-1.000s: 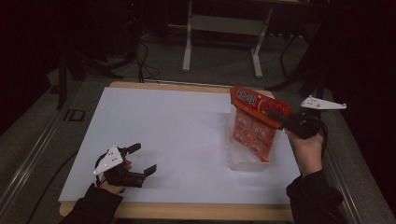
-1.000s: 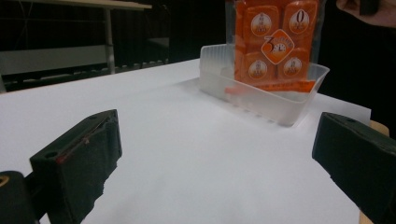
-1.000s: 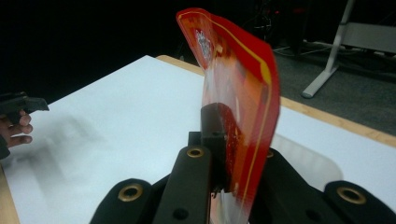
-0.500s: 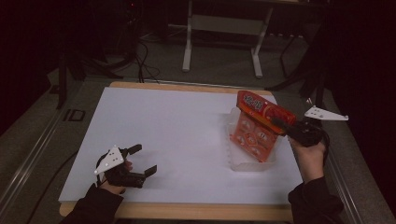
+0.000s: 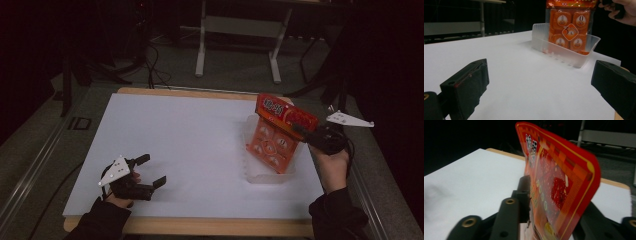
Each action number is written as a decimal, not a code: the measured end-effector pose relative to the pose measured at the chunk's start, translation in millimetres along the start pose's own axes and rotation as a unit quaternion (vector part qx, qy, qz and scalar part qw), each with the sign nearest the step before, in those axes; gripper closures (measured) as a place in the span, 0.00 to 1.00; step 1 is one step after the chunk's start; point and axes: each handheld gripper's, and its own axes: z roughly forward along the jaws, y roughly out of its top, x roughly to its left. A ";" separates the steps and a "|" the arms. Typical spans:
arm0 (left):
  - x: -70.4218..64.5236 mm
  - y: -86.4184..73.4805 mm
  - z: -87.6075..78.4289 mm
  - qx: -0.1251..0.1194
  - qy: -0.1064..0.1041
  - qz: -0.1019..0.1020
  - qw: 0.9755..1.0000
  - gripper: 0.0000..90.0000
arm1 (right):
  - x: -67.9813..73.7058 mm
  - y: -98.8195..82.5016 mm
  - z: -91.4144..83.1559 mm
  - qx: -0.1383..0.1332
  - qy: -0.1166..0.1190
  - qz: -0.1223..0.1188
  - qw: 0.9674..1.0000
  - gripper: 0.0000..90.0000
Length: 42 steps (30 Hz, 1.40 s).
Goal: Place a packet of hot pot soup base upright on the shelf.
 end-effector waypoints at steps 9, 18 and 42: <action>-0.3 0.4 0.9 -0.001 -0.003 -0.002 1.000 0.02 | 0.0 14.5 -21.9 -0.035 -0.022 -0.009 0.999 0.57; -1.3 -1.3 2.4 0.005 -0.008 -0.002 1.000 0.02 | 7.3 30.4 -40.5 -0.066 -0.030 -0.024 0.997 0.52; -2.3 -0.6 0.1 0.000 -0.009 -0.001 1.000 0.02 | 77.2 17.2 -15.5 -0.052 0.101 -0.043 0.993 0.20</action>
